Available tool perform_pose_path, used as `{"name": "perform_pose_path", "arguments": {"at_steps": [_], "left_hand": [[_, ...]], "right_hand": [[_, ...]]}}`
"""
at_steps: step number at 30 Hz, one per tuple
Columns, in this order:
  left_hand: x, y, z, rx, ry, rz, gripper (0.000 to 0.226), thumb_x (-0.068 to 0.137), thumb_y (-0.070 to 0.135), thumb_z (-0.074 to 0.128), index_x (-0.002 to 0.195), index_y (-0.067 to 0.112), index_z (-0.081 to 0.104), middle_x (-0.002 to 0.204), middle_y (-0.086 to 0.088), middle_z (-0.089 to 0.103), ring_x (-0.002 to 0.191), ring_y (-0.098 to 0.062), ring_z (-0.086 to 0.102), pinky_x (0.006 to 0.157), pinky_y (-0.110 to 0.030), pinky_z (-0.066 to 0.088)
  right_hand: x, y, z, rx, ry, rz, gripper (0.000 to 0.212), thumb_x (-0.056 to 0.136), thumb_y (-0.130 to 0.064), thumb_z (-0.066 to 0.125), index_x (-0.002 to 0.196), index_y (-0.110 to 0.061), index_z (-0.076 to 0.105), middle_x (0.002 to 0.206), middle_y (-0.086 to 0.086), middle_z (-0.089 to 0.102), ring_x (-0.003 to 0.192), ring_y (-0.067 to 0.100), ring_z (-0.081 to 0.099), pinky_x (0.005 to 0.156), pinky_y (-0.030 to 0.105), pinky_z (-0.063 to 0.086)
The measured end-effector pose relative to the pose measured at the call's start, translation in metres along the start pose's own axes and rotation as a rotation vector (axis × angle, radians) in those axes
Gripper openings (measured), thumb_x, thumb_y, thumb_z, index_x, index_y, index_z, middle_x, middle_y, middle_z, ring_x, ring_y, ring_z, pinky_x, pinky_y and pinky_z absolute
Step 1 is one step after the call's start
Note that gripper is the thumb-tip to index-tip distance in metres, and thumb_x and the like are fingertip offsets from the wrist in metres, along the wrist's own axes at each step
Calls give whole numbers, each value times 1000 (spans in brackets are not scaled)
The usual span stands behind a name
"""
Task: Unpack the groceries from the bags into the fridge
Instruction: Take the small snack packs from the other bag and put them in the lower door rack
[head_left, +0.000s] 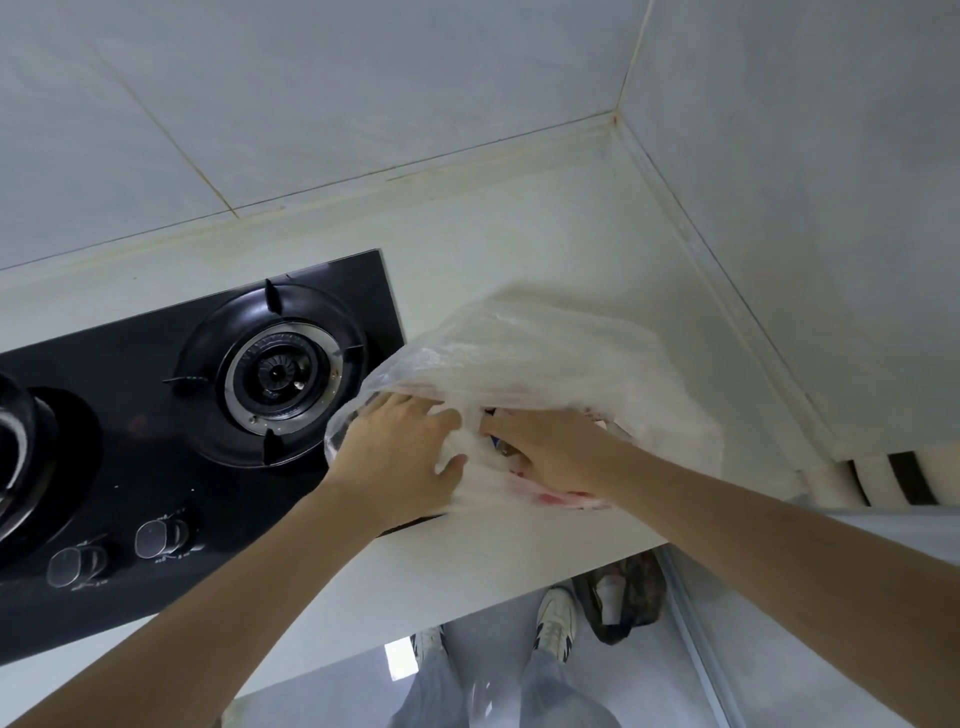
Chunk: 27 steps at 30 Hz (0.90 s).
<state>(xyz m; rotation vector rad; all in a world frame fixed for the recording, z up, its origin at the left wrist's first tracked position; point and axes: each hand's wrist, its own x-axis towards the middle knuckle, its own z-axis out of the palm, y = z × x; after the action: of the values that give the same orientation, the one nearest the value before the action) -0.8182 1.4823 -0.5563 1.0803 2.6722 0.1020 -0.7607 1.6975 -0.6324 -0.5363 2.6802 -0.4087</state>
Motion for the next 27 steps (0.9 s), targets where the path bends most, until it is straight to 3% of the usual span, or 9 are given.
{"name": "perform_pose_path", "arguments": {"at_steps": [3, 8, 11, 15, 17, 19, 20, 24, 27], "left_hand": [[8, 18, -12, -59, 48, 111, 40, 86, 50, 58, 120, 31, 69, 130, 6, 66, 122, -18, 61, 99, -38, 49], [25, 39, -28, -175, 144, 215, 54, 88, 54, 58, 138, 34, 56, 137, 8, 59, 128, -17, 54, 102, -41, 49], [41, 41, -31, -135, 147, 214, 80, 81, 62, 66, 152, 36, 40, 155, 4, 43, 144, -21, 38, 113, -45, 40], [62, 32, -29, -9, 27, 164, 108, 70, 78, 67, 158, 44, 16, 169, 3, 14, 156, -24, 11, 124, -49, 21], [69, 27, -26, 21, 20, 159, 115, 65, 87, 62, 159, 46, 10, 170, 3, 9, 158, -26, 5, 126, -53, 16], [74, 24, -26, 50, 23, 154, 121, 58, 95, 55, 159, 46, 8, 170, 3, 8, 158, -26, 3, 126, -55, 14], [77, 23, -26, 77, 22, 162, 124, 55, 96, 53, 159, 47, 7, 170, 3, 7, 158, -26, 3, 126, -56, 13], [84, 20, -19, 143, 8, 185, 128, 56, 94, 62, 159, 46, 4, 170, 1, 5, 158, -29, -1, 125, -60, 8], [86, 19, -6, 157, -3, 173, 128, 56, 93, 62, 159, 45, 4, 170, -1, 6, 157, -31, -1, 124, -62, 5]], "right_hand": [[-1, 2, 6, -2, 113, -19, 49, 83, -4, 67, 125, -25, 54, 128, -1, 50, 109, 21, 50, 86, 39, 54], [-3, -2, 10, 103, 218, 35, 47, 89, -7, 63, 132, -23, 57, 142, 0, 46, 119, 24, 50, 86, 40, 56], [-6, -4, 17, 104, 227, 115, 50, 89, -18, 71, 137, -19, 58, 142, 7, 49, 118, 27, 50, 89, 46, 55], [-16, -10, 14, 110, 202, 142, 65, 88, -22, 75, 148, -16, 50, 152, 12, 48, 139, 35, 44, 108, 54, 47], [-25, -13, 3, 79, 269, 156, 54, 90, -24, 71, 142, -17, 56, 148, 8, 53, 134, 32, 50, 106, 51, 49], [-42, -8, -11, -24, 435, 167, 36, 88, -23, 64, 122, -15, 68, 126, 5, 64, 110, 28, 61, 89, 45, 55], [-53, -1, -15, -89, 488, 190, 31, 86, -21, 64, 116, -16, 71, 117, 4, 66, 104, 26, 62, 87, 42, 55], [-94, 43, -22, -265, 586, 308, 36, 75, -4, 79, 109, -15, 75, 115, 3, 69, 110, 27, 62, 98, 40, 46], [-103, 69, -22, -248, 540, 340, 46, 74, -6, 85, 117, -15, 72, 123, 3, 69, 114, 27, 64, 96, 39, 50]]}}
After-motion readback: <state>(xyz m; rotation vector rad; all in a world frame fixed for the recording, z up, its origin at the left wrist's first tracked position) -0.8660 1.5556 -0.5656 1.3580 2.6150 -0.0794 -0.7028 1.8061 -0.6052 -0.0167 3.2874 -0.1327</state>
